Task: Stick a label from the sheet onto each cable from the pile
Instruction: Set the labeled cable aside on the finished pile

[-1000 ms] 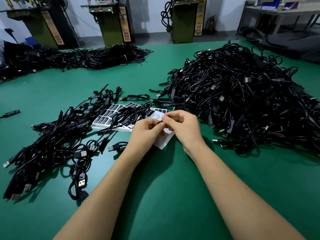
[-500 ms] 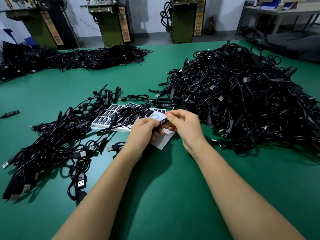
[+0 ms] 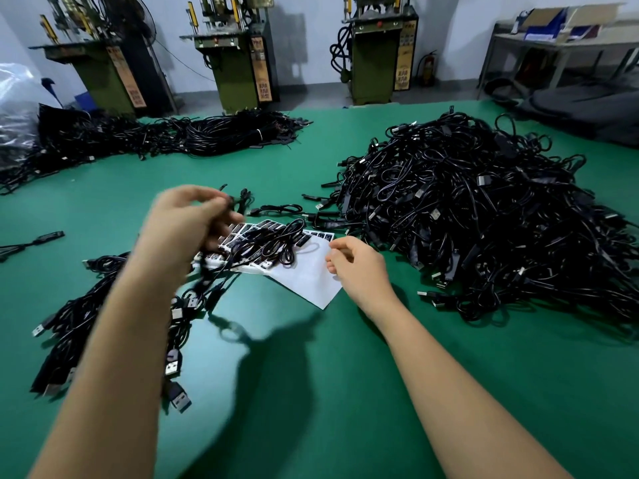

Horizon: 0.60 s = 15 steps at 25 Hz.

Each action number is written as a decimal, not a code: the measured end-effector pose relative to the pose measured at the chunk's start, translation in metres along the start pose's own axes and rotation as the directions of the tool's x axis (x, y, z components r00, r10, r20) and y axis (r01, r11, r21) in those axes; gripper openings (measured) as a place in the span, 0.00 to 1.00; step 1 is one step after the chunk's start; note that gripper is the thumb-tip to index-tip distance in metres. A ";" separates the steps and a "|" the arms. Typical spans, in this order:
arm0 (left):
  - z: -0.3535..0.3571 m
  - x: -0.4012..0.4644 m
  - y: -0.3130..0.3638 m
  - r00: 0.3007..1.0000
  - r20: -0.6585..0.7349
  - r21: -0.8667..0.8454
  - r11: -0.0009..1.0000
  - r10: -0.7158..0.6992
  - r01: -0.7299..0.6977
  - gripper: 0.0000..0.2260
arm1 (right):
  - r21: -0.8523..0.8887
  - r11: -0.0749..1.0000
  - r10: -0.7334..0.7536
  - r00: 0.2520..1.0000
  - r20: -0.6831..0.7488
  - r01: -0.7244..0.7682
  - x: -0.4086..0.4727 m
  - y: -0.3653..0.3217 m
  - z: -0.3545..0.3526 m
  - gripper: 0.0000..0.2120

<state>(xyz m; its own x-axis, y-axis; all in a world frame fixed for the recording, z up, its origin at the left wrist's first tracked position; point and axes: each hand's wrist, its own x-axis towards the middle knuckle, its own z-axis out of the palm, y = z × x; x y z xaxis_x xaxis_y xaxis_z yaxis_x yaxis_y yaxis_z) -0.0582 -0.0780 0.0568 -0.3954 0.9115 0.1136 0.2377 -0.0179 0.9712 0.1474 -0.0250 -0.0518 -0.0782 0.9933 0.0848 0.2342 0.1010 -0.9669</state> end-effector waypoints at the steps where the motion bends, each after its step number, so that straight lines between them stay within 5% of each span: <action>1: -0.021 0.004 0.007 0.996 -0.075 0.025 0.999 0.039 -0.038 0.04 | -0.005 1.000 0.002 1.000 0.006 -0.002 0.000 0.000 0.000 0.08; 3: -0.062 0.018 0.011 0.969 -0.226 0.159 0.985 0.102 -0.066 0.05 | -0.026 1.000 0.012 1.000 0.014 -0.012 0.000 -0.001 -0.001 0.08; 6: -0.106 0.045 0.001 0.933 -0.349 0.458 0.884 0.084 0.092 0.05 | -0.056 0.998 0.016 1.000 0.014 -0.015 0.000 -0.002 -0.001 0.09; 9: -0.108 0.053 -0.024 0.943 -0.332 0.680 0.699 0.026 0.220 0.11 | -0.060 0.998 0.007 1.000 0.008 -0.006 -0.001 -0.003 -0.001 0.08; 12: -0.078 0.034 -0.046 0.966 -0.257 0.832 0.516 0.034 0.203 0.07 | -0.054 0.999 0.009 1.000 0.009 -0.009 -0.001 -0.003 0.000 0.07; 15: -0.045 0.021 -0.054 0.940 -0.264 0.879 0.457 0.217 0.141 0.10 | -0.051 0.999 0.004 1.000 0.006 -0.003 0.000 -0.003 0.002 0.07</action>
<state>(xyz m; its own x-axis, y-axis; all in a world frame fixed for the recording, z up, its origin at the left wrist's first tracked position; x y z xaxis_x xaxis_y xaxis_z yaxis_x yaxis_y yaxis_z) -0.1193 -0.0769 0.0166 -0.5537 0.7444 0.3732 0.8323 0.4811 0.2752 0.1446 -0.0256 -0.0498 -0.0832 0.9933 0.0799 0.2836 0.1005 -0.9537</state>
